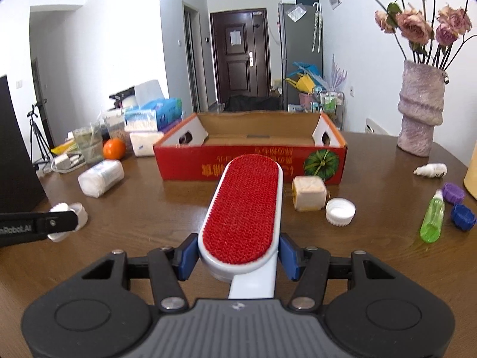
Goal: Organize rigid objects
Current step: 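Carry the white cap and red lint brush over the red cardboard box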
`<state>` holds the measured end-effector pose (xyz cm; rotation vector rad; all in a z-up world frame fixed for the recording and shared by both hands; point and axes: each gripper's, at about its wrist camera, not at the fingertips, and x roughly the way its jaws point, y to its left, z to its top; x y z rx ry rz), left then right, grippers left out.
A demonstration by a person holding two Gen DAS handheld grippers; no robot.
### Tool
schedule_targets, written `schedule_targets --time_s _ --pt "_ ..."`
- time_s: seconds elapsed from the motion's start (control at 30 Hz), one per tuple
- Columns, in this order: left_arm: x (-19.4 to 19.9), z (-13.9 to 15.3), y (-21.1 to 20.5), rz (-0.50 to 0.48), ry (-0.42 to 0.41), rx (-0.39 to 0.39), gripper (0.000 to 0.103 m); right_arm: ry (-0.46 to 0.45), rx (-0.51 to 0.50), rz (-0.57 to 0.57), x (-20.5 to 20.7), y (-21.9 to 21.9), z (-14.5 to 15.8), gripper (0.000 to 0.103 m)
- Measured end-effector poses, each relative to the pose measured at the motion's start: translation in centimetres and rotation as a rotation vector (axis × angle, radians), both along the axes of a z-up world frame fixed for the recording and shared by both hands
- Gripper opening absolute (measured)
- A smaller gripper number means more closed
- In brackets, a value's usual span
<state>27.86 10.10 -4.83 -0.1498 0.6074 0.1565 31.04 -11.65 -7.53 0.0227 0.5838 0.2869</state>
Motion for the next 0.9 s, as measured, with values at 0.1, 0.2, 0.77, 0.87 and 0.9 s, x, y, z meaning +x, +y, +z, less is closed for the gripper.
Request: schedule_targets --time_s 0.1,0.2,0.77,0.87,0.9 --pt "0.9 0.9 -0.6 -0.011 -0.012 -0.005 0.041 -0.025 0.010 -0.008 0.4 -0.3 1.2 0.056" --pt "1.9 1.8 -1.3 -0.021 -0.029 -0.008 0.041 -0.051 0.019 -0.014 0.9 -0.6 2.2 0.056" --pt "9.0 4.2 -2.7 -0.006 -0.066 -0.034 0.041 -0.103 0.085 -0.045 7.3 -1.0 4.7 0.056" --pt "10.4 4.1 -2.1 0.019 -0.059 -0.042 0.041 -0.100 0.088 -0.042 8.5 -0.8 4.7 0.056" --pt "10.9 4.2 -1.9 0.025 -0.054 -0.049 0.041 -0.097 0.087 -0.042 9.0 -0.7 4.7 0.056"
